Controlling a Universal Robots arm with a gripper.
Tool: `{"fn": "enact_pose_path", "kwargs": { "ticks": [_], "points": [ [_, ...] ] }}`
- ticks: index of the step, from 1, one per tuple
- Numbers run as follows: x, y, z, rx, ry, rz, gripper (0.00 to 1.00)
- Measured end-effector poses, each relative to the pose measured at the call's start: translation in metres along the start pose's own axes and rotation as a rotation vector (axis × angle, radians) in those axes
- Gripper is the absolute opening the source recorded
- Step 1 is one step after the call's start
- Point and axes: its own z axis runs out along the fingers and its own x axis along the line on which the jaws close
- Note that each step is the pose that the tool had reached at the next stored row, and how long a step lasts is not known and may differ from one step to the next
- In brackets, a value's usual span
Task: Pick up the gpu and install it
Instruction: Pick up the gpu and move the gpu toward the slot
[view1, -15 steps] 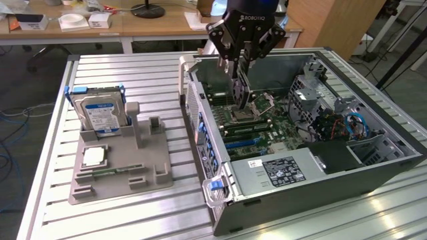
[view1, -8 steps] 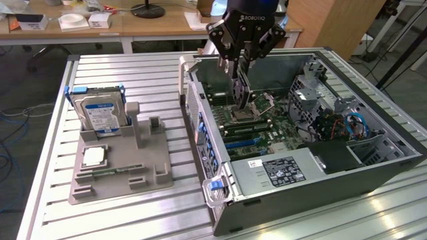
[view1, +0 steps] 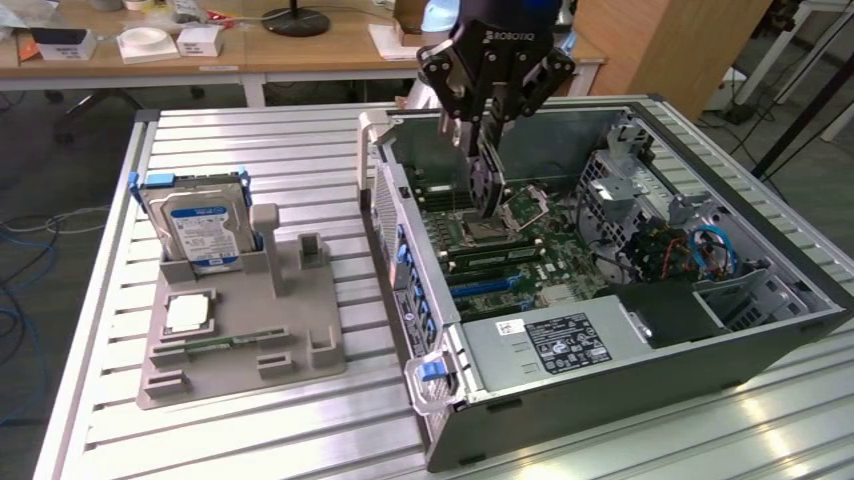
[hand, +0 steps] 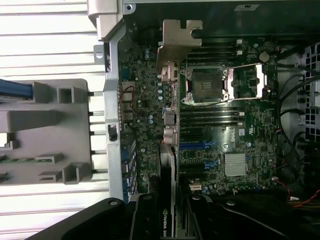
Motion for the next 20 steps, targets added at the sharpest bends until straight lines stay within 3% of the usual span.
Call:
{"fn": "enact_pose_path", "kwargs": {
  "ticks": [15, 16, 20],
  "points": [
    [-0.052, 0.0036, 0.0012, 0.0001, 0.0000, 0.000, 0.26],
    [-0.060, 0.0042, 0.0015, 0.0000, 0.0000, 0.000, 0.26],
    [-0.067, 0.0046, 0.0016, 0.0001, 0.0000, 0.000, 0.26]
  ]
}}
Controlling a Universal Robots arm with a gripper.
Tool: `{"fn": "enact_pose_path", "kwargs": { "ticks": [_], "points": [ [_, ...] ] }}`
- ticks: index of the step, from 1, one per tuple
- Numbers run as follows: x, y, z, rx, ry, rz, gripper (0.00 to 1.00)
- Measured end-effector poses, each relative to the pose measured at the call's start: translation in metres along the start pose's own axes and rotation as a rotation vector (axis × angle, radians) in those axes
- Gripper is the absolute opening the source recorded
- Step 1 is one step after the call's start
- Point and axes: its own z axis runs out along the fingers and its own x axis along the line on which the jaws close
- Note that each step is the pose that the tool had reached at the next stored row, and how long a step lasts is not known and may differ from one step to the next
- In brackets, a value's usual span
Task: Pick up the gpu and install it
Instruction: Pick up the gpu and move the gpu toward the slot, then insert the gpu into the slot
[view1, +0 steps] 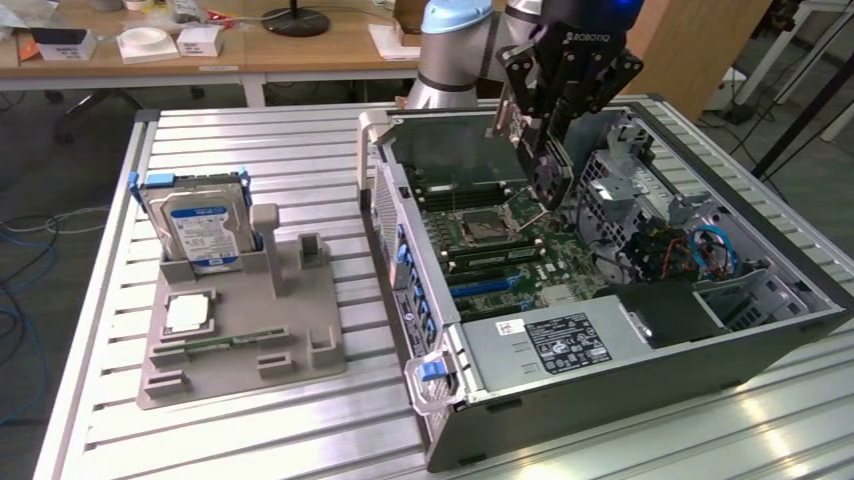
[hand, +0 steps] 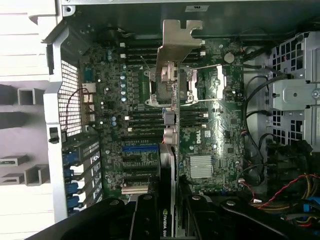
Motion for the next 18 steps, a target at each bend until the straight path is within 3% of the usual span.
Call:
{"fn": "enact_pose_path", "kwargs": {
  "ticks": [18],
  "points": [
    [0.0000, 0.0001, 0.0000, 0.0000, 0.0001, -0.007, 0.26]
  ]
}}
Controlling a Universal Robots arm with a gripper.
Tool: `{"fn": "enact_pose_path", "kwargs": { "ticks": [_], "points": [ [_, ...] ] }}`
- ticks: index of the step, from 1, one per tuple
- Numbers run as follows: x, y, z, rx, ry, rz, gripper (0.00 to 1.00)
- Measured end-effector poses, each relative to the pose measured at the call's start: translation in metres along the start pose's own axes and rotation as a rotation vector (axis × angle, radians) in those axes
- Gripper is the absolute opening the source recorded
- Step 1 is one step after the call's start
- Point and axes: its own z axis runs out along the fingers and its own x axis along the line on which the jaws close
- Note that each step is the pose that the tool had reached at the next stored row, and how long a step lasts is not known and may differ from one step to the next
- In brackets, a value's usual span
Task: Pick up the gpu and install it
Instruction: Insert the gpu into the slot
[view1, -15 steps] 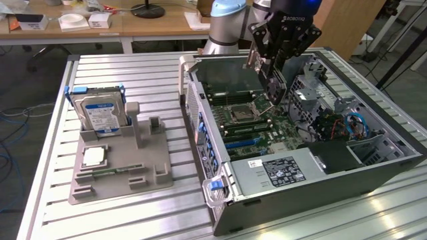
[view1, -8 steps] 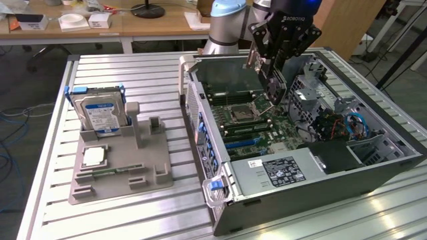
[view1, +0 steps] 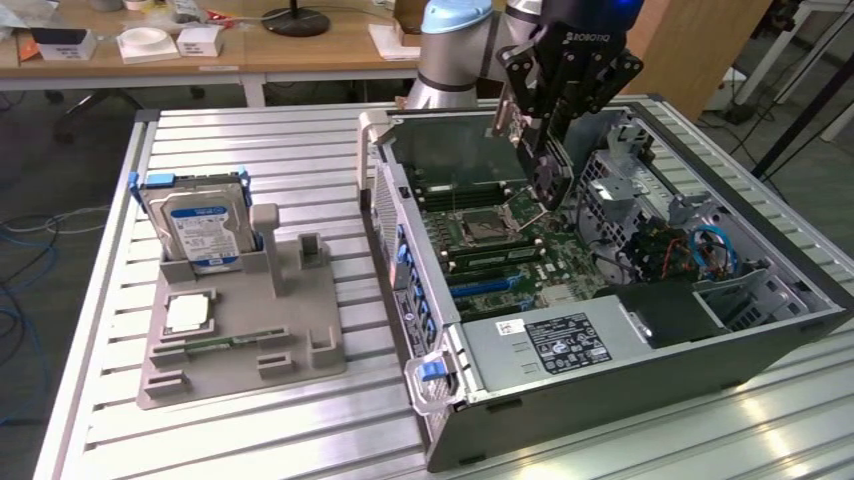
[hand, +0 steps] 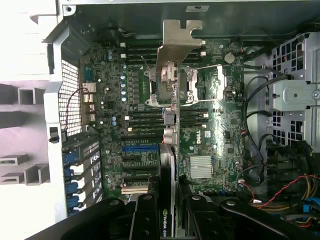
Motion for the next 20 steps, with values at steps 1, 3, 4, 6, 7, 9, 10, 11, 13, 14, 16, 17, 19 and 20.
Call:
{"fn": "enact_pose_path", "kwargs": {
  "ticks": [1, 3, 4, 6, 7, 9, 10, 11, 13, 14, 16, 17, 19, 20],
  "points": [
    [0.000, 0.0000, 0.0000, 0.0000, 0.0001, -0.005, 0.26],
    [0.000, 0.0000, 0.0001, -0.0005, 0.0002, -0.018, 0.26],
    [0.000, 0.0000, 0.0001, -0.0006, 0.0002, -0.026, 0.26],
    [-0.002, 0.0001, 0.0002, -0.0011, 0.0002, -0.040, 0.26],
    [-0.003, 0.0002, 0.0002, -0.0011, 0.0003, -0.047, 0.26],
    [-0.005, 0.0003, 0.0002, -0.0014, 0.0005, -0.063, 0.26],
    [-0.006, 0.0004, 0.0003, -0.0017, 0.0006, -0.072, 0.26],
    [-0.007, 0.0004, 0.0003, -0.0019, 0.0007, -0.082, 0.26],
    [-0.008, 0.0005, 0.0003, -0.0024, 0.0009, -0.102, 0.26],
    [-0.009, 0.0005, 0.0004, -0.0026, 0.0010, -0.112, 0.26],
    [-0.010, 0.0006, 0.0005, -0.0032, 0.0011, -0.134, 0.26],
    [-0.010, 0.0007, 0.0005, -0.0033, 0.0012, -0.144, 0.26],
    [-0.011, 0.0007, 0.0006, -0.0038, 0.0014, -0.164, 0.26],
    [-0.012, 0.0007, 0.0006, -0.0041, 0.0015, -0.175, 0.26]
  ]
}}
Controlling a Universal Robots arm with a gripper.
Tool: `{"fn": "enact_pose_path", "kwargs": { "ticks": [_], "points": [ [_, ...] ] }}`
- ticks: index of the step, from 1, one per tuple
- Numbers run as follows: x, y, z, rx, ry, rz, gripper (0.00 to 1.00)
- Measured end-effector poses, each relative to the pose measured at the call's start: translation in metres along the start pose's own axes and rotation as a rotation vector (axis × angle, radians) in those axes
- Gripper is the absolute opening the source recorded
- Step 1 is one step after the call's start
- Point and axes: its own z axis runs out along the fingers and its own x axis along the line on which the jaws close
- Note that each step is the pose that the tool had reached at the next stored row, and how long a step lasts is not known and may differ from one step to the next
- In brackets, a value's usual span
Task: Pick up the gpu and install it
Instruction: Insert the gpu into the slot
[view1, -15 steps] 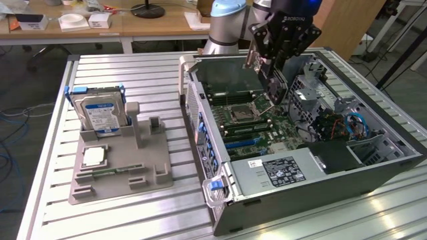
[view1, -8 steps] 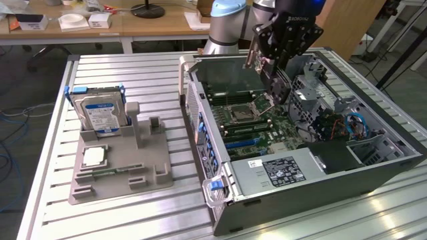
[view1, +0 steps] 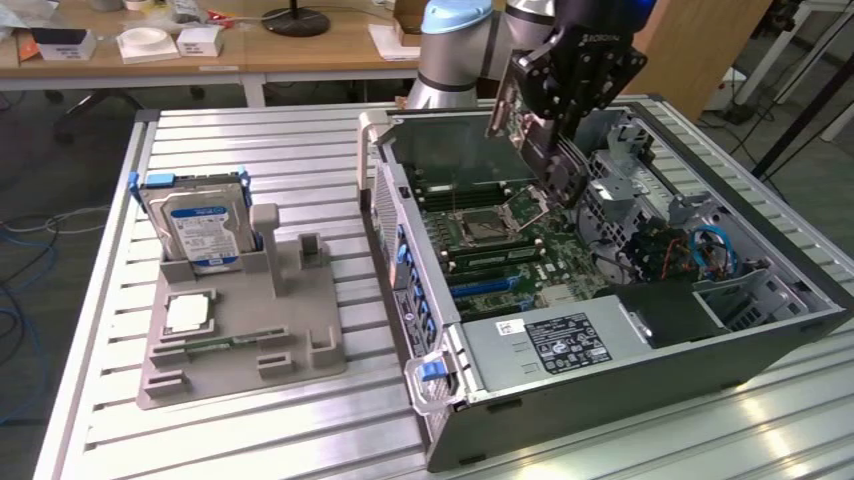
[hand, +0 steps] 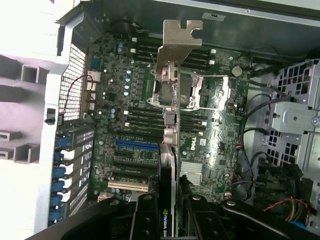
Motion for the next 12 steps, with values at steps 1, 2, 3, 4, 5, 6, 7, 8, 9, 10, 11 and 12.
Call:
{"fn": "enact_pose_path", "kwargs": {
  "ticks": [1, 2, 3, 4, 5, 6, 7, 8, 9, 10, 11, 12],
  "points": [
    [-0.0003, 0.0000, 0.0000, -0.0001, 0.0002, -0.011, 0.26],
    [-0.0006, -0.0001, 0.0001, -0.0004, 0.0002, -0.021, 0.26],
    [-0.0009, -0.0001, 0.0001, -0.0006, 0.0003, -0.033, 0.26],
    [-0.0011, -0.0001, 0.0001, -0.0009, 0.0004, -0.043, 0.26],
    [-0.0014, -0.0001, 0.0001, -0.0011, 0.0005, -0.053, 0.26],
    [-0.0018, -0.0002, 0.0001, -0.0014, 0.0006, -0.064, 0.26],
    [-0.0021, -0.0002, 0.0002, -0.0016, 0.0007, -0.074, 0.26],
    [-0.0024, -0.0003, 0.0002, -0.0019, 0.0008, -0.084, 0.26],
    [-0.0027, -0.0003, 0.0002, -0.0021, 0.0009, -0.095, 0.26],
    [-0.0030, -0.0003, 0.0002, -0.0023, 0.0010, -0.105, 0.26],
    [-0.0033, -0.0004, 0.0002, -0.0026, 0.0011, -0.115, 0.26],
    [-0.0036, -0.0004, 0.0003, -0.0028, 0.0012, -0.125, 0.26]
  ]
}}
